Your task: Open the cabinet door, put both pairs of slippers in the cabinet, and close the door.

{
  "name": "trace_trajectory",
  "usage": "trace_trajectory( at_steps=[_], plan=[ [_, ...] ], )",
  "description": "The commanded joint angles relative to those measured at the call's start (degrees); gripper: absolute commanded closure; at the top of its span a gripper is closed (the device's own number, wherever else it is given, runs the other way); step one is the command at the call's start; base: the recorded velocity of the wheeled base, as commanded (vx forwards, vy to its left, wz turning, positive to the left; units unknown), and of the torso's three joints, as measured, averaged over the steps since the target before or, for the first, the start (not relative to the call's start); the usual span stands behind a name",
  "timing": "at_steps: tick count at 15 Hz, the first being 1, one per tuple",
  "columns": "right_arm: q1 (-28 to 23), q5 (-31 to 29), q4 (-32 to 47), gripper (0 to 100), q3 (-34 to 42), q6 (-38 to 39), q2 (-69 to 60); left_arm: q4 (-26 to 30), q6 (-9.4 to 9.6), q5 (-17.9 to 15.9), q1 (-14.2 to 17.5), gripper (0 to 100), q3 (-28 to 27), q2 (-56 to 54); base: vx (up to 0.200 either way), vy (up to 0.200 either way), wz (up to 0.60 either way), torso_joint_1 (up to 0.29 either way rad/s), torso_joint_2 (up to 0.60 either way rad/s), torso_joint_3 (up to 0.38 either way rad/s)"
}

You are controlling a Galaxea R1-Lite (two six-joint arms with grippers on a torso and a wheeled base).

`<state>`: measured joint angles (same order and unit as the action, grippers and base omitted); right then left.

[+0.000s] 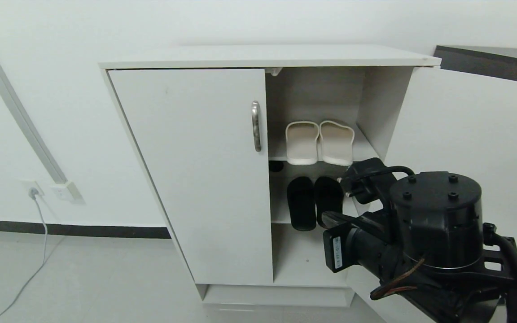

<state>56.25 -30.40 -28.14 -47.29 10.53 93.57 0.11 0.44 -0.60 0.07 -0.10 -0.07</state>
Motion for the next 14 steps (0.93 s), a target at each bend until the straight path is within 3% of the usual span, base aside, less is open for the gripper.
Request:
trace_trajectory(
  at_steps=[1, 5, 9, 14],
  plan=[
    [0.00, -0.01, 0.01, 100, 0.18, 0.01, 0.47, -0.02, 0.00, -0.02, 0.01, 100, 0.01, 0.07, -0.200, 0.000, 0.00, 0.002, 0.00, 0.002],
    [-0.09, -0.01, -1.83, 100, 1.23, 0.10, 2.23, -0.02, 0.00, -0.02, 0.01, 100, 0.01, 0.07, -0.200, 0.000, 0.00, 0.002, 0.00, 0.005],
    [-1.23, 0.08, -7.99, 100, 3.61, -0.60, 4.69, -0.02, 0.00, -0.02, 0.01, 100, 0.01, 0.07, 0.000, 0.000, 0.00, 0.000, 0.00, 0.000],
    [-2.02, 0.08, -8.16, 100, 4.75, -1.13, 5.48, -0.02, -0.09, -0.02, 0.01, 100, 0.01, 0.07, 0.000, 0.000, 0.00, 0.000, 0.00, 0.000]
  ],
)
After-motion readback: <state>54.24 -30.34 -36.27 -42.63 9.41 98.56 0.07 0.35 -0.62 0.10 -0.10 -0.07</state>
